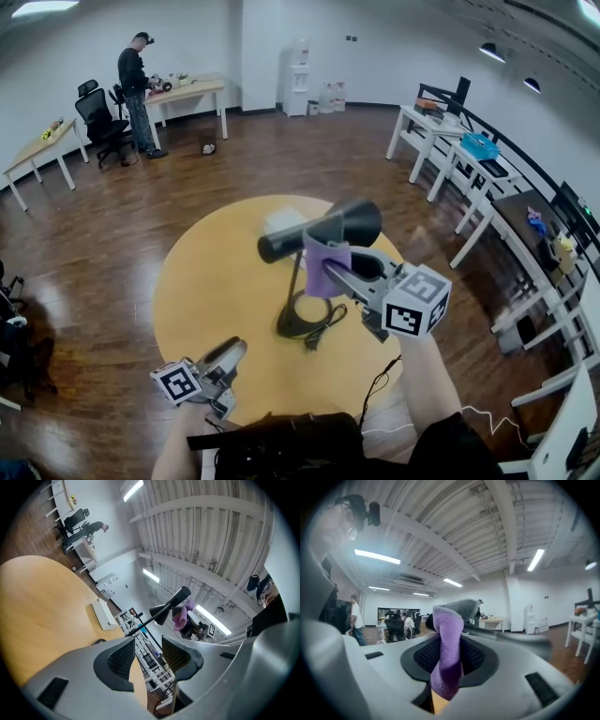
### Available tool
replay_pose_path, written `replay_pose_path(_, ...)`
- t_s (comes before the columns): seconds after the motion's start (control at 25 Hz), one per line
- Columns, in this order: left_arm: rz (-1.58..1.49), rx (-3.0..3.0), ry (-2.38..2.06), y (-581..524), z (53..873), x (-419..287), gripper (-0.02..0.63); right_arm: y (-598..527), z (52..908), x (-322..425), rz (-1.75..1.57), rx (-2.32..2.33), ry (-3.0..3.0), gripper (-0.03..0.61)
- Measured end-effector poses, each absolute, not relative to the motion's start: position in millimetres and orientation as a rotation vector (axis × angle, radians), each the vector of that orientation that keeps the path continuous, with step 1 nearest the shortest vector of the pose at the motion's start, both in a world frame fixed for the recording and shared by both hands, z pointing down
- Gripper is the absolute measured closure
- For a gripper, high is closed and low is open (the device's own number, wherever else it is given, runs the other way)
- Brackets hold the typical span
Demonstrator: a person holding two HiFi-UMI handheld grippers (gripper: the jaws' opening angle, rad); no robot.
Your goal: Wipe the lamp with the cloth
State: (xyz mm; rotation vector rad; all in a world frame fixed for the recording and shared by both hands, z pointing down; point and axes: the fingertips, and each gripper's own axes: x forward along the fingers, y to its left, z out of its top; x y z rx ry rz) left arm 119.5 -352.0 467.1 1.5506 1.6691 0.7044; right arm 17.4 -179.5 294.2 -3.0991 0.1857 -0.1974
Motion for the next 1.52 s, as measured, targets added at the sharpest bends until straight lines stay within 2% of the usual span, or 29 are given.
replay_pose_path(0.16, 0.706, 1.543, 1.687, -343, 466, 117, 0.439, -131, 260, 18, -0.101, -3.201, -0.055, 0.479)
replay_pose_path(0.36, 0.7, 1.556, 1.676, -339, 463, 116, 0.439, -76, 296, 30, -0.217, -3.287, -0.435, 0.478)
replay_pose_path(0.68, 0.687, 1.592, 1.666, -346, 463, 116, 0.439, -4, 347, -15, 0.019, -2.934, -0.618, 0.477)
replay_pose_path(1.0, 0.659, 1.556, 1.664, -335, 462, 109, 0.439, 23, 370, -32, -0.099, -2.851, -0.642, 0.477)
replay_pose_path(1.16, 0.649, 1.551, 1.672, -331, 459, 108, 0.439, 17, 335, -32, -0.091, -2.939, -0.645, 0.479)
replay_pose_path(1.28, 0.652, 1.542, 1.674, -329, 462, 111, 0.439, -13, 288, -5, -0.078, -3.072, -0.462, 0.477)
replay_pose_path(1.52, 0.611, 1.536, 1.668, -326, 452, 116, 0.439, -101, 247, 68, -0.33, -3.293, 0.041, 0.477)
